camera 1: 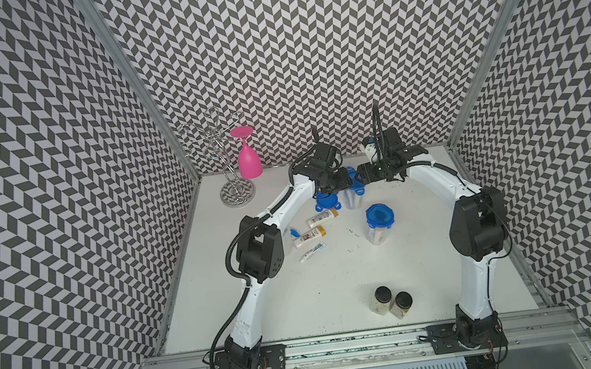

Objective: Pack away toiletry kits
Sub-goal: Close the fastener on the container.

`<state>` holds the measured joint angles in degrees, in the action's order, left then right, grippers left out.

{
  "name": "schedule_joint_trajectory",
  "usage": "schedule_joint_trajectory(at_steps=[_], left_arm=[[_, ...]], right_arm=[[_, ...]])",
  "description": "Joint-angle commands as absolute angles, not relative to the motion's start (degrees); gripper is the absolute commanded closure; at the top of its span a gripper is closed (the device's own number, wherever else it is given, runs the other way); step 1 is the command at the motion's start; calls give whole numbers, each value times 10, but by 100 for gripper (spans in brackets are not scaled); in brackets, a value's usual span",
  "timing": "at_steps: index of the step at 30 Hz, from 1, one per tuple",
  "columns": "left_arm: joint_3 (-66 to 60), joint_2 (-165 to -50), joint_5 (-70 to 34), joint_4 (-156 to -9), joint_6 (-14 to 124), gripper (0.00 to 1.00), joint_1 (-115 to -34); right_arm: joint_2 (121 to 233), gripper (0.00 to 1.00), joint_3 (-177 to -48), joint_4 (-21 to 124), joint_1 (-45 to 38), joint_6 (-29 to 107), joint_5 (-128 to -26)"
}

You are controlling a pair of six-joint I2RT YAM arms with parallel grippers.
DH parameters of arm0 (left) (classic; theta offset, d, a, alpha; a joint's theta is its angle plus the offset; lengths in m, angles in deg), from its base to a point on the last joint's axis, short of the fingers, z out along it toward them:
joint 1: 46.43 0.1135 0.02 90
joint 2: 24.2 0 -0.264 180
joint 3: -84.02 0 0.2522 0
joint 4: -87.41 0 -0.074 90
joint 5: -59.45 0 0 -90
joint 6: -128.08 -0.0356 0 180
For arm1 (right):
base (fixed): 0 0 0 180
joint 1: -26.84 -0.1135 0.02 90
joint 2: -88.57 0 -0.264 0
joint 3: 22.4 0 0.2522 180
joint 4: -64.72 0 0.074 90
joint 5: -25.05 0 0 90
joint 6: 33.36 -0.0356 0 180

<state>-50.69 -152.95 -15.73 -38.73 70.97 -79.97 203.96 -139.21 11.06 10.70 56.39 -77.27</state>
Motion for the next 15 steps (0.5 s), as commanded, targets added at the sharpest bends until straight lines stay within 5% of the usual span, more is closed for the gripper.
schedule_joint_trajectory(at_steps=[1, 5, 11, 15], left_arm=[[-496, -1537, -143, -395, 710, 56, -809], [-496, -1537, -144, -395, 709, 56, -809], [-496, -1539, -144, -394, 708, 56, -809], [-498, -1542, -143, -394, 707, 56, -809]], right_arm=[[2045, 28, -1390, 51, 100, 580, -714], [2047, 28, -1398, 47, 99, 580, -708], [2038, 44, -1396, 44, 92, 586, -681], [2038, 46, -1389, 44, 89, 586, -689]])
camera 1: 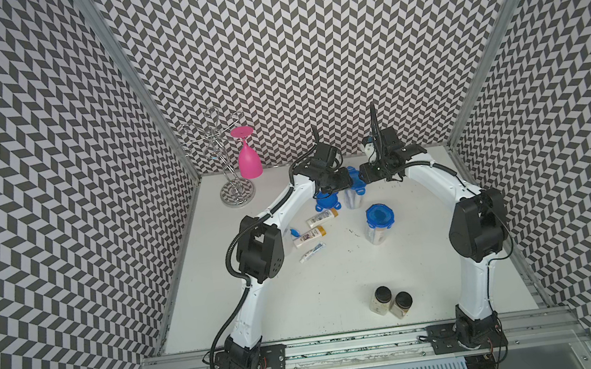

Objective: Pack away toiletry kits
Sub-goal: Close the fastener on the container.

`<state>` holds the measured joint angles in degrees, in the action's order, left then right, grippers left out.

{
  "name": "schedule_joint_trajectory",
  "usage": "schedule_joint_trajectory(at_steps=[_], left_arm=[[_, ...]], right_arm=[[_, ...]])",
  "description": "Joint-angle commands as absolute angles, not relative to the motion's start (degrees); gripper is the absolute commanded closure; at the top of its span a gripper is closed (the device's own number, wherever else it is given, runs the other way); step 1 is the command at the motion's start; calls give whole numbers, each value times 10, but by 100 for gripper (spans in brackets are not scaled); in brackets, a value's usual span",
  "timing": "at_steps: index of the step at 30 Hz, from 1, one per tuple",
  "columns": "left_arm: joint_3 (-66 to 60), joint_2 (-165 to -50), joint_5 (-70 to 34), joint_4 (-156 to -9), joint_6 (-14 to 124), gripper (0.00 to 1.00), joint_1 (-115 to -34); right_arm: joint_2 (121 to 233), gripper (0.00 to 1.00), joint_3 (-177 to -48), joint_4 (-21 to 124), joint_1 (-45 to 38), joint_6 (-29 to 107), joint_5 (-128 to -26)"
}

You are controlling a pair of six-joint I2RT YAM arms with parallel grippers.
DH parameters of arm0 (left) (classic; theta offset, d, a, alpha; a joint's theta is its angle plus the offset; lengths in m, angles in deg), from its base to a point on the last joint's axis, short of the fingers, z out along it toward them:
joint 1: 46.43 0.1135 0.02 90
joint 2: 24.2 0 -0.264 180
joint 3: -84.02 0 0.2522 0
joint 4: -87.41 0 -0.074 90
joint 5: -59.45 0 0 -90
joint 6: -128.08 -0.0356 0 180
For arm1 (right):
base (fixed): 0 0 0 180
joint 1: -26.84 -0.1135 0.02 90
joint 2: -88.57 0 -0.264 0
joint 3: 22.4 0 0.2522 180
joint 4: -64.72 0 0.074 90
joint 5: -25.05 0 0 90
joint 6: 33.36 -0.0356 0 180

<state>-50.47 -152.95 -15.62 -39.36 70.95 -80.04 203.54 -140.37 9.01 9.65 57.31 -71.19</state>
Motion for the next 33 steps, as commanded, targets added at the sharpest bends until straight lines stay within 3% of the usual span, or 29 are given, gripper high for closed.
schedule_joint_trajectory(at_steps=[1, 12, 22, 26, 33], left_arm=[[-497, -1543, -143, -393, 707, 56, -809], [-496, -1544, -140, -394, 705, 56, -807], [-497, -1546, -139, -396, 703, 56, -807], [-497, -1546, -137, -397, 703, 56, -807], [-502, -1551, -128, -401, 704, 57, -808]], right_arm=[[2038, 46, -1388, 44, 88, 587, -687], [2031, 42, -1394, 39, 82, 589, -639], [2052, 48, -1391, 37, 85, 573, -734], [2060, 55, -1388, 36, 98, 566, -785], [2064, 55, -1358, 43, 115, 550, -855]])
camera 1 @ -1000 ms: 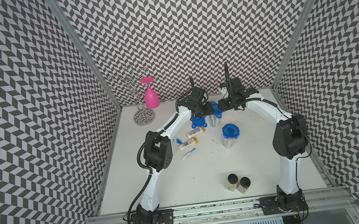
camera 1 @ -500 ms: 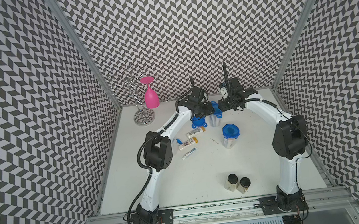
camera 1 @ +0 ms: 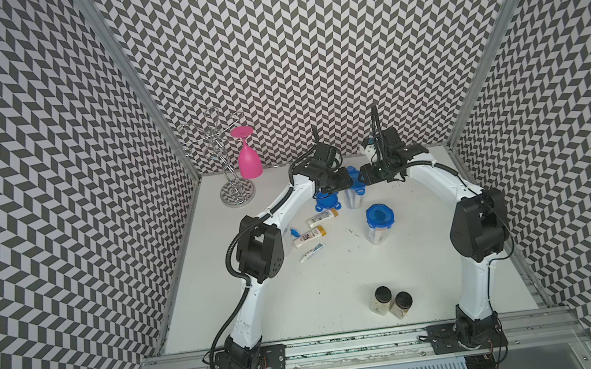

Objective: Pack away toiletry kits
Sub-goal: Close the fastener on the container.

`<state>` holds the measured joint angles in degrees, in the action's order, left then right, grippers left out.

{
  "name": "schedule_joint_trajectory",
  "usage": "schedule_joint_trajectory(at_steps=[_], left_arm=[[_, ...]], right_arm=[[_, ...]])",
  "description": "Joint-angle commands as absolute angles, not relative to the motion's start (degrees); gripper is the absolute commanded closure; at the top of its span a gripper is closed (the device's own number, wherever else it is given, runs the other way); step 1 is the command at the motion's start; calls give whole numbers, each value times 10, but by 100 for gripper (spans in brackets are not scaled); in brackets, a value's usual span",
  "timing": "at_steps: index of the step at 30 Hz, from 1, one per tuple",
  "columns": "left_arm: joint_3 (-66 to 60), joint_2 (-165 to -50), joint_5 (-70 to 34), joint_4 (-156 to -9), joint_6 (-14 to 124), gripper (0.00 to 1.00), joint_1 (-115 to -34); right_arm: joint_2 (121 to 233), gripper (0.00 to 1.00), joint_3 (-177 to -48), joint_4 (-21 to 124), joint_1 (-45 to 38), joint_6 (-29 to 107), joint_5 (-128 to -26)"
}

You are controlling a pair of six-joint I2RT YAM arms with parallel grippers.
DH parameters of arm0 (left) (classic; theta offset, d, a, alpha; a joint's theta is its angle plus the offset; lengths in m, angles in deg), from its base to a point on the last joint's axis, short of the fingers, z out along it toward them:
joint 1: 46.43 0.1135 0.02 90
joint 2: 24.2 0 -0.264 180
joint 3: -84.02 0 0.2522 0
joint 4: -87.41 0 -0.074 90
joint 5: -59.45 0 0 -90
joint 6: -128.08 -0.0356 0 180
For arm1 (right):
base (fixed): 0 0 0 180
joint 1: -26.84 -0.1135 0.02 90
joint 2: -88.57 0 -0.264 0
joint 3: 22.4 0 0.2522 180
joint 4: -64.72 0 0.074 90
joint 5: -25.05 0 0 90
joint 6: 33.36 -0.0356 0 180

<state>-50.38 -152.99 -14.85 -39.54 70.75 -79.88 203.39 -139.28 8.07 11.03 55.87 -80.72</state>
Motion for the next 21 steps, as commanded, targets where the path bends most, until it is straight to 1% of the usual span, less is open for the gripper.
schedule_joint_trajectory(at_steps=[1, 15, 21], left_arm=[[-502, -1550, -128, -401, 704, 57, -808], [-493, -1546, -121, -413, 703, 56, -811], [-479, -1541, -99, -442, 701, 56, -810]], right_arm=[[2061, 55, -1348, 49, 120, 546, -863], [2079, 54, -1351, 66, 127, 543, -913], [2082, 54, -1345, 72, 128, 539, -938]])
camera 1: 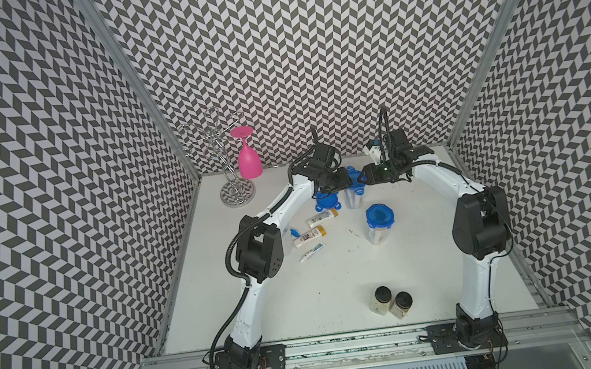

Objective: Pack away toiletry kits
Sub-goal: Close the fastener on the container.

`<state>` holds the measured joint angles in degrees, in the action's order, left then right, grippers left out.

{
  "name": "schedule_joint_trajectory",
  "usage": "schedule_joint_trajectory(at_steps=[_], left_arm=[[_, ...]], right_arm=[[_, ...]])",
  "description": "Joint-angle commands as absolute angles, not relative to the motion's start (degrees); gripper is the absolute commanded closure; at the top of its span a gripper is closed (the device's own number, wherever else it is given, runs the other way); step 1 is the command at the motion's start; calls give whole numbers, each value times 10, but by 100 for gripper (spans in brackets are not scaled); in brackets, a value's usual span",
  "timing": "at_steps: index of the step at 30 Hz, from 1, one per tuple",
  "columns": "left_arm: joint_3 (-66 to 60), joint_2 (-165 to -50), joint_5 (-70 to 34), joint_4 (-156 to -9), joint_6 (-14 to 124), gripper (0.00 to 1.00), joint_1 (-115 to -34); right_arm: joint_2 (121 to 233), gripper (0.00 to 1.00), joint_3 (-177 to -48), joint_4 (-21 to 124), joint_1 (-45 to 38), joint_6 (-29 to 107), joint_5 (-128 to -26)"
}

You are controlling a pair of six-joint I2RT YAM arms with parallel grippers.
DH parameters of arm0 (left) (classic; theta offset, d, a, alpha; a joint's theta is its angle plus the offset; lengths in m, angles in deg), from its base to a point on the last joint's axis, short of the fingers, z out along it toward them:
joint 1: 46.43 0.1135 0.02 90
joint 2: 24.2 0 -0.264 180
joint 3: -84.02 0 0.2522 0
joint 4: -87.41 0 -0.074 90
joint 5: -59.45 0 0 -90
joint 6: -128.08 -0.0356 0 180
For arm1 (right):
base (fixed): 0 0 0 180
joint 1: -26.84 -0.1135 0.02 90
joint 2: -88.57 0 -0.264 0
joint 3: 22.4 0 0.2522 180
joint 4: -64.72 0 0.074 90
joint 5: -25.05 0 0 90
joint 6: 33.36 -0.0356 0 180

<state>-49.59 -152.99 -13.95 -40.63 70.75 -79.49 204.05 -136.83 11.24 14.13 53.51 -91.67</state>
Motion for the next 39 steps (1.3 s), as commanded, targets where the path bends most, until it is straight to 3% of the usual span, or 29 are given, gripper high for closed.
schedule_joint_trajectory(at_steps=[1, 13, 20, 25, 39], left_arm=[[-472, -1539, -93, -453, 701, 56, -809], [-447, -1536, -49, -502, 703, 56, -806], [-438, -1532, -47, -503, 703, 56, -806], [-429, -1517, -34, -505, 703, 56, -796], [-456, -1488, -25, -481, 673, 47, -751]], right_arm=[[2082, 54, -1343, 73, 129, 539, -947], [2077, 53, -1315, 100, 134, 536, -1024], [2073, 52, -1319, 113, 134, 530, -1016], [2035, 44, -1292, 135, 152, 516, -995], [1992, 36, -1286, 132, 184, 520, -947]])
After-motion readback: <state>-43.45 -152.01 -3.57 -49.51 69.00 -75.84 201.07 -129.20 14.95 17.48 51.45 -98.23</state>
